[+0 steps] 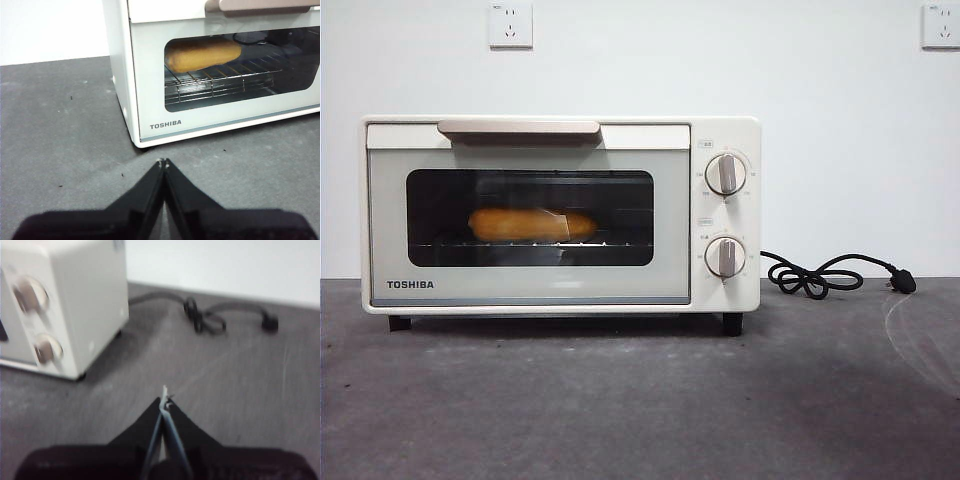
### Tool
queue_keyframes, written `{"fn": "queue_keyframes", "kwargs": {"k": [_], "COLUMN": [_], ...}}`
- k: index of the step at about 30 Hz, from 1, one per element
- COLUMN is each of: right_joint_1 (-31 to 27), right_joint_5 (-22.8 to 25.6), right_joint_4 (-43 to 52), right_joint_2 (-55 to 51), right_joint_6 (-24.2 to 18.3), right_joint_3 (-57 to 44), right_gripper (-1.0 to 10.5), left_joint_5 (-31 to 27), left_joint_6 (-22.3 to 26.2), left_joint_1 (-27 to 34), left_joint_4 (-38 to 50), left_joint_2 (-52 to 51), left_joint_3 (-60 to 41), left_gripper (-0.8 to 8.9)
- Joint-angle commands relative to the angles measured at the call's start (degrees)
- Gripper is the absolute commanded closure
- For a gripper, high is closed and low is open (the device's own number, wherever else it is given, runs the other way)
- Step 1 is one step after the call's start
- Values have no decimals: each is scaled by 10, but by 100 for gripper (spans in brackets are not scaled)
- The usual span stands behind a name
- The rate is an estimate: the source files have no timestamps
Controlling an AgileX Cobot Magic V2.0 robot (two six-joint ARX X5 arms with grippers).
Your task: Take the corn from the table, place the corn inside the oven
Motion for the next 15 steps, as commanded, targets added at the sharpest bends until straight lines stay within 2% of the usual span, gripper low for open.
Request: {"fn": "queue_keyframes", "kwargs": {"k": [1,7,10,15], "right_joint_1": [0,0,0,1], "right_joint_5": [5,11,26,65], "right_joint_4": [9,9,-28,-32], "right_joint_2": [-31,-93,-125,-165], "right_joint_6": [54,94,92,91], "right_joint_3": [-37,-97,-109,-109], "right_gripper": [946,946,946,946], "left_joint_5": [1,0,0,1], "left_joint_6": [7,7,7,7], "left_joint_1": [-1,-1,-1,-1], "left_joint_4": [6,6,6,5], "left_joint_2": [0,0,0,0], "left_joint_3": [-4,-4,-4,-4], "left_gripper": [817,817,817,817]}}
